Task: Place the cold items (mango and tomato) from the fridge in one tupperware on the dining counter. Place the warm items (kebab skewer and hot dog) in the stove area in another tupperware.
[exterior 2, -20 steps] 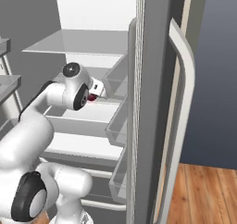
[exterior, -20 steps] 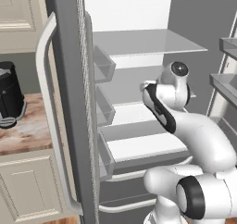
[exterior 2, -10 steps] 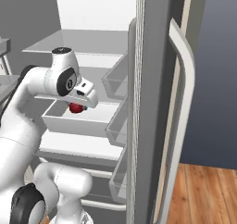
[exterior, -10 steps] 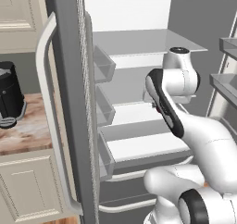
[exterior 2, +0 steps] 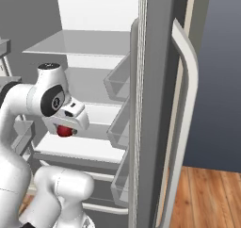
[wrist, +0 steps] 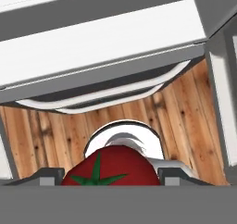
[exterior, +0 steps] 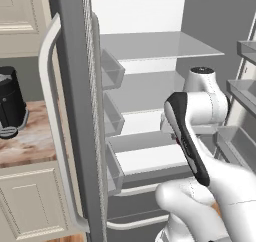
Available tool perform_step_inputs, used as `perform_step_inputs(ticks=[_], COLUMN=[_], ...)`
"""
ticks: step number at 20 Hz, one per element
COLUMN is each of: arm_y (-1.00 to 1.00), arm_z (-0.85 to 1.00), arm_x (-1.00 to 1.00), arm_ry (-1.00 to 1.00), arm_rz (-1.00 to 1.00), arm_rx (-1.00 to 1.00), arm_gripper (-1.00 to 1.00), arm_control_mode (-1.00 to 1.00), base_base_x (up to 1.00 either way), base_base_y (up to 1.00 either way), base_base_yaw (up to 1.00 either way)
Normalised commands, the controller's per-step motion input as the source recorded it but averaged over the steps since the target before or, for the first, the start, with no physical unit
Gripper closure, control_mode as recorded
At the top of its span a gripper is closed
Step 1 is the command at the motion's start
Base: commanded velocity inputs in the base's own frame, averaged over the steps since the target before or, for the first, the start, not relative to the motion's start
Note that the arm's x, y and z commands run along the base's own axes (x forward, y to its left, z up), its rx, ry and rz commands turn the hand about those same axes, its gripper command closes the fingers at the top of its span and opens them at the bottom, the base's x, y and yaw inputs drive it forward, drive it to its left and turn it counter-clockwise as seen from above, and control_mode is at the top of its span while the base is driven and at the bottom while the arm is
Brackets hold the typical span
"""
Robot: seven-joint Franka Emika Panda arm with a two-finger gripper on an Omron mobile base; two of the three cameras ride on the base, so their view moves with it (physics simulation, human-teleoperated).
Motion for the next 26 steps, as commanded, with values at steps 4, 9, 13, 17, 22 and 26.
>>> perform_step_inputs(ticks=[4, 9, 13, 17, 22, 26], arm_y=[0.00, 0.00, 0.00, 0.00, 0.00, 0.00], arm_z=[-0.30, 0.00, 0.00, 0.00, 0.00, 0.00], arm_x=[-0.18, -0.08, -0.19, 0.00, 0.00, 0.00], arm_ry=[0.01, 0.00, -0.01, 0.00, 0.00, 0.00], arm_rz=[0.00, 0.00, 0.00, 0.00, 0.00, 0.00], arm_rx=[0.00, 0.00, 0.00, 0.00, 0.00, 0.00], arm_gripper=[1.00, 1.00, 1.00, 1.00, 1.00, 1.00], arm_control_mode=[-1.00, -1.00, 1.00, 1.00, 1.00, 1.00], base_base_x=[0.00, 0.00, -0.75, -1.00, -1.00, -0.30], base_base_y=[0.00, 0.00, 0.00, 0.00, -0.08, -0.43], base_base_yaw=[0.00, 0.00, -0.02, -0.06, -0.15, -0.64])
